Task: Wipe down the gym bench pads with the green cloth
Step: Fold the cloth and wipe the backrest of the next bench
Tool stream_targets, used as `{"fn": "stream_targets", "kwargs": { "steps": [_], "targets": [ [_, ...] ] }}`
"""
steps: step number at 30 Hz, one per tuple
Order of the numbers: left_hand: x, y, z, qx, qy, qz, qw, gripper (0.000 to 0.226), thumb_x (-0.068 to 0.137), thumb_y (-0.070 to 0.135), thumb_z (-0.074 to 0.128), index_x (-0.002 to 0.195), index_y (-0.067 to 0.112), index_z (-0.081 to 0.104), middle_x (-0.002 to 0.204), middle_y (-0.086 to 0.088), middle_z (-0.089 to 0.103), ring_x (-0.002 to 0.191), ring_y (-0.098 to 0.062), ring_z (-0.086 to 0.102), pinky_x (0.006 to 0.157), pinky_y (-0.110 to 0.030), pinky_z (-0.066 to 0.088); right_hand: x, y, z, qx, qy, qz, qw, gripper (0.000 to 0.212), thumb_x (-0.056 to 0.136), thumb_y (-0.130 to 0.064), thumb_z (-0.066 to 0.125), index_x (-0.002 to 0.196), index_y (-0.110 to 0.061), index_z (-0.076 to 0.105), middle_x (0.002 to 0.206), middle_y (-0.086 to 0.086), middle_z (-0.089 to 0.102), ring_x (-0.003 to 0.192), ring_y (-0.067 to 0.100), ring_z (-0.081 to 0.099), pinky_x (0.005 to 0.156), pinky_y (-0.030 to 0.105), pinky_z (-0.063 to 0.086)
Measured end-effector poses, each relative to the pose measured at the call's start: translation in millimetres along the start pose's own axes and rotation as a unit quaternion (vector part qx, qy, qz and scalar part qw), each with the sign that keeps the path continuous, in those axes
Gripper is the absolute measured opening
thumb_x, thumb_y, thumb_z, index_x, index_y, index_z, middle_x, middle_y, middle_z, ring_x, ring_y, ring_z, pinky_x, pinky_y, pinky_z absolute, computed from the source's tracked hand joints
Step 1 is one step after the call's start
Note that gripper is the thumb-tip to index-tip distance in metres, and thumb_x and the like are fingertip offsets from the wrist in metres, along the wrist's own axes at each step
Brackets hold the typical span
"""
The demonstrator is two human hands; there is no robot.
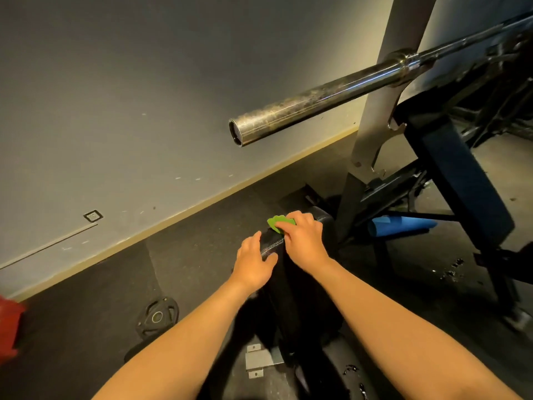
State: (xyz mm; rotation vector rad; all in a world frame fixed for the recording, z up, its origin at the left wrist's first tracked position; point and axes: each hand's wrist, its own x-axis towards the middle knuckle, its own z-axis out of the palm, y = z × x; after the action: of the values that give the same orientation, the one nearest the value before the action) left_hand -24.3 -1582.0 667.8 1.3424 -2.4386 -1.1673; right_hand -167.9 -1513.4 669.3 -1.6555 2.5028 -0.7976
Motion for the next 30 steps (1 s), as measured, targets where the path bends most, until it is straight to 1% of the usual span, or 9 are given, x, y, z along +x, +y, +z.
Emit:
{"fn": "stream_targets", "kwargs": {
  "steps": [3, 7, 13, 16, 18, 21, 26, 28, 30],
  "targets": [
    [2, -9, 5, 0.004, 0.0, 0.018, 1.0, 0.07, 0.101, 0.043, 0.051, 0.159, 0.025, 0.015, 0.162, -0.001, 0.017, 0.149, -0.024, 0.016, 0.121, -0.045, 0.025, 23, 36, -15, -0.024, 0.01, 0.123, 0.992, 0.041, 0.097, -0.009, 0.05, 0.131, -0.028, 0.064, 0.133, 0.002, 0.049, 0.12, 0.027, 0.04, 0.094, 0.041, 0.034],
    [7, -18, 2, 0.019, -0.011, 0.043, 0.999, 0.07, 0.1, 0.046, 0.052, 0.157, 0.023, 0.017, 0.16, -0.002, 0.02, 0.147, -0.024, 0.019, 0.119, -0.042, 0.025, 29, 42, -18, 0.034, 0.028, 0.244, 0.969, 0.041, 0.097, -0.01, 0.045, 0.126, -0.028, 0.067, 0.135, 0.002, 0.051, 0.122, 0.027, 0.041, 0.098, 0.04, 0.038],
    [15, -21, 0, 0.024, -0.021, 0.056, 0.998, 0.07, 0.098, 0.032, 0.058, 0.155, 0.019, 0.018, 0.153, -0.008, 0.026, 0.139, -0.028, 0.026, 0.112, -0.041, 0.03, 0, -38, 7, 0.038, 0.042, 0.131, 0.99, 0.035, 0.091, -0.012, 0.049, 0.107, -0.03, 0.076, 0.117, -0.007, 0.065, 0.115, 0.017, 0.047, 0.095, 0.037, 0.035],
    [15, -24, -1, 0.028, -0.029, 0.053, 0.998, 0.073, 0.097, 0.022, 0.057, 0.156, 0.017, 0.015, 0.151, -0.013, 0.027, 0.139, -0.031, 0.026, 0.113, -0.043, 0.031, -18, -56, 10, 0.07, 0.004, 0.042, 0.997, 0.036, 0.093, -0.011, 0.05, 0.11, -0.031, 0.074, 0.118, -0.009, 0.066, 0.117, 0.013, 0.049, 0.098, 0.038, 0.034],
    [16, -22, -5, 0.033, -0.031, 0.051, 0.998, 0.072, 0.096, 0.03, 0.059, 0.154, 0.018, 0.018, 0.15, -0.011, 0.029, 0.138, -0.028, 0.028, 0.111, -0.042, 0.032, -17, -46, 4, 0.043, -0.01, 0.017, 0.999, 0.037, 0.095, -0.014, 0.048, 0.118, -0.034, 0.069, 0.123, -0.011, 0.064, 0.119, 0.012, 0.049, 0.098, 0.038, 0.033],
    [17, -16, -10, 0.068, -0.043, 0.05, 0.996, 0.072, 0.096, 0.045, 0.059, 0.152, 0.021, 0.021, 0.148, -0.006, 0.031, 0.137, -0.023, 0.03, 0.111, -0.04, 0.034, 2, -18, -4, -0.01, -0.013, 0.083, 0.996, 0.041, 0.097, -0.017, 0.045, 0.127, -0.039, 0.062, 0.13, -0.012, 0.06, 0.123, 0.016, 0.047, 0.098, 0.038, 0.032],
    [14, -6, -9, 0.088, -0.049, 0.024, 0.995, 0.072, 0.099, 0.043, 0.055, 0.155, 0.02, 0.016, 0.152, -0.008, 0.028, 0.14, -0.025, 0.029, 0.113, -0.042, 0.034, 35, 16, -21, 0.007, 0.009, 0.298, 0.954, 0.043, 0.096, -0.01, 0.051, 0.13, -0.033, 0.063, 0.134, 0.002, 0.059, 0.123, 0.029, 0.048, 0.097, 0.037, 0.034],
    [15, -1, -13, 0.115, -0.054, 0.023, 0.992, 0.073, 0.097, 0.045, 0.056, 0.154, 0.019, 0.019, 0.15, -0.009, 0.032, 0.137, -0.027, 0.033, 0.112, -0.043, 0.037, 39, 2, -17, 0.008, 0.009, 0.328, 0.945, 0.038, 0.093, -0.013, 0.051, 0.121, -0.031, 0.069, 0.129, 0.006, 0.059, 0.119, 0.032, 0.047, 0.094, 0.037, 0.035],
    [20, 7, -17, 0.156, -0.057, 0.023, 0.986, 0.073, 0.09, 0.048, 0.06, 0.149, 0.018, 0.029, 0.141, -0.009, 0.041, 0.13, -0.029, 0.04, 0.108, -0.045, 0.041, 36, -22, -5, -0.01, -0.004, 0.272, 0.962, 0.031, 0.091, -0.016, 0.046, 0.095, -0.029, 0.074, 0.106, 0.002, 0.064, 0.11, 0.03, 0.049, 0.09, 0.04, 0.033]
  ]
}}
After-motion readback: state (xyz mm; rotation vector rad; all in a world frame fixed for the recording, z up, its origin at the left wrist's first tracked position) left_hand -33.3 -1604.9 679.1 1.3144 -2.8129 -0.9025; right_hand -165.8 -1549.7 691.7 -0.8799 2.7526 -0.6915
